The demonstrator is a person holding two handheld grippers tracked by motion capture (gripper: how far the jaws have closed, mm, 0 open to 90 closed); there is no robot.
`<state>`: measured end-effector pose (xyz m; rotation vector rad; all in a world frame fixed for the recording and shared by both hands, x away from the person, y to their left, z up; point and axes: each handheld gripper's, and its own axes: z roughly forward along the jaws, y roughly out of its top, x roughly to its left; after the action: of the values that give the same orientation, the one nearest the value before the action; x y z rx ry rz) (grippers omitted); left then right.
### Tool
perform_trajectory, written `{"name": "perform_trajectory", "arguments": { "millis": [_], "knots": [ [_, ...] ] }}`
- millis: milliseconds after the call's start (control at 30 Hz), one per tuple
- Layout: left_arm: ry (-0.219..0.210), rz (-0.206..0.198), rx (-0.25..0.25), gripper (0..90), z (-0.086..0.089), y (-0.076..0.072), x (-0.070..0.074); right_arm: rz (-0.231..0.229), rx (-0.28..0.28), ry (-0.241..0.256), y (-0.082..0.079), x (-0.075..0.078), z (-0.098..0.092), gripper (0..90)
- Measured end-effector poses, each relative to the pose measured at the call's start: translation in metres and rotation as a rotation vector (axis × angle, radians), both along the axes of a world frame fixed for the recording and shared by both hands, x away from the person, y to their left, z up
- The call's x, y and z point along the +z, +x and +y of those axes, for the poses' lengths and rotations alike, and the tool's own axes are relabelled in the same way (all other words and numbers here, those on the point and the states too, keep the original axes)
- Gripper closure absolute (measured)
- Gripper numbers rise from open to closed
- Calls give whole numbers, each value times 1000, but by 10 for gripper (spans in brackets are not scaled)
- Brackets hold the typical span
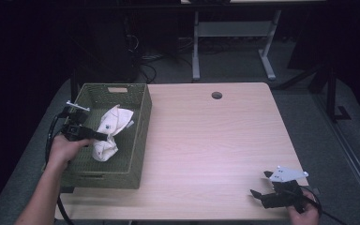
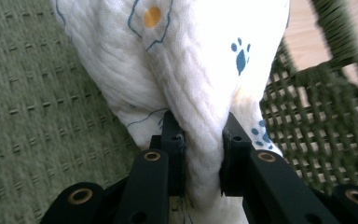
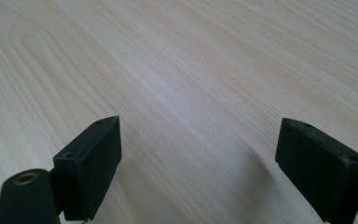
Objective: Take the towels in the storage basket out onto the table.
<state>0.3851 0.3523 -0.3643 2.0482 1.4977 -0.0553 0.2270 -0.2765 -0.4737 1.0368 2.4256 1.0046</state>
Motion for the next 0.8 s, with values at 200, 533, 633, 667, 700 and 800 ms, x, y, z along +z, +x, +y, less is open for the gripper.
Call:
{"name": "perform_trajectory", "arguments": {
  "millis": [200, 533, 633, 667, 700, 800],
  "knots": [
    [-10, -9, 1, 755, 0, -1, 4, -5, -10, 7, 0, 0, -3, 140],
    [-14, -31, -15, 756, -2, -6, 12, -3, -12, 8, 0, 0, -2, 140],
    [-24, -28, -16, 756, -1, -6, 11, -2, -12, 7, 0, -1, -1, 140],
    [-27, -29, -13, 755, -1, -6, 11, 1, -14, 9, 0, -1, -1, 140],
    [-29, -30, -14, 755, -2, -6, 11, 0, -15, 8, 0, -1, -1, 140],
    [-37, -35, -16, 755, -1, -7, 13, 0, -15, 11, 0, -1, -2, 140]
  ]
}}
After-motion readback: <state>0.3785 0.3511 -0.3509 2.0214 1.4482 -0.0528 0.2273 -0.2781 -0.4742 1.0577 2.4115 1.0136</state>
